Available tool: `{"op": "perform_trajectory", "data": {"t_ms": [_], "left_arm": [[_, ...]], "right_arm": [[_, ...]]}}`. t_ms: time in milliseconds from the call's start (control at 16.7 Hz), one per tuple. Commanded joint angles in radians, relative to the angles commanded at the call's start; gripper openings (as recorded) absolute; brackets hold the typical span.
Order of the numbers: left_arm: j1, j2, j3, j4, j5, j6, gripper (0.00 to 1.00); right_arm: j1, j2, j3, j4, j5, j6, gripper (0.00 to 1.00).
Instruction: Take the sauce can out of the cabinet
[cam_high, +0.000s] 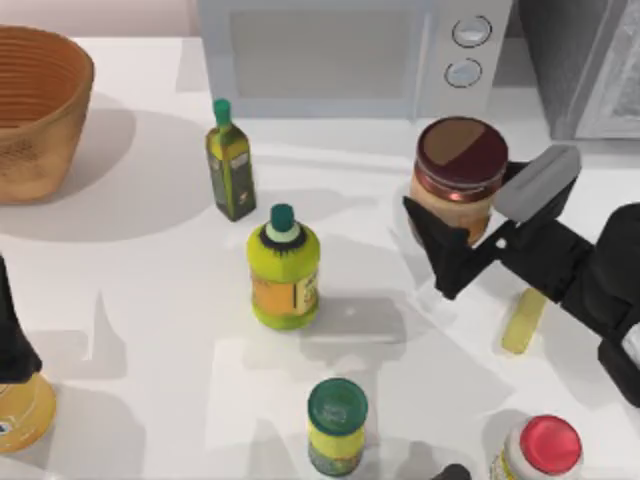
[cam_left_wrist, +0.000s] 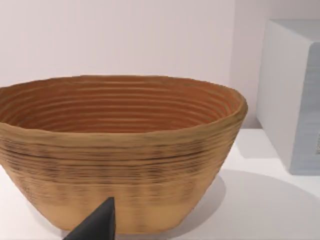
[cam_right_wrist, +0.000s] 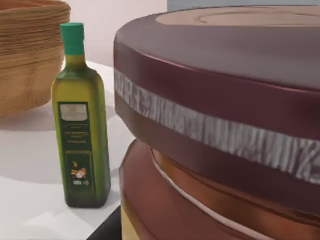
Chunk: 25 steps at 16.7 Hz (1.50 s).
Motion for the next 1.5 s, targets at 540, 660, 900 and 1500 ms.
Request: {"op": "perform_trajectory", "data": {"t_ms": [540,660,900,1500], "left_arm": [[0.0,0.0,0.0,0.0,0.0,0.0,1.0],[0.0,0.0,0.0,0.0,0.0,0.0,1.0],[0.0,0.0,0.0,0.0,0.0,0.0,1.0],[0.0,0.0,0.0,0.0,0.0,0.0,1.0]], "right_arm": [[0.031,0.092,0.12,-0.026,0.031,0.0,0.0],[0.048,0.142,0.183,-0.04,0.048,-0.001,0.0],[0.066,0.196,0.252,-0.058,0.068,-0.002,0.0],[0.066,0.196,0.252,-0.058,0.068,-0.002,0.53]]}}
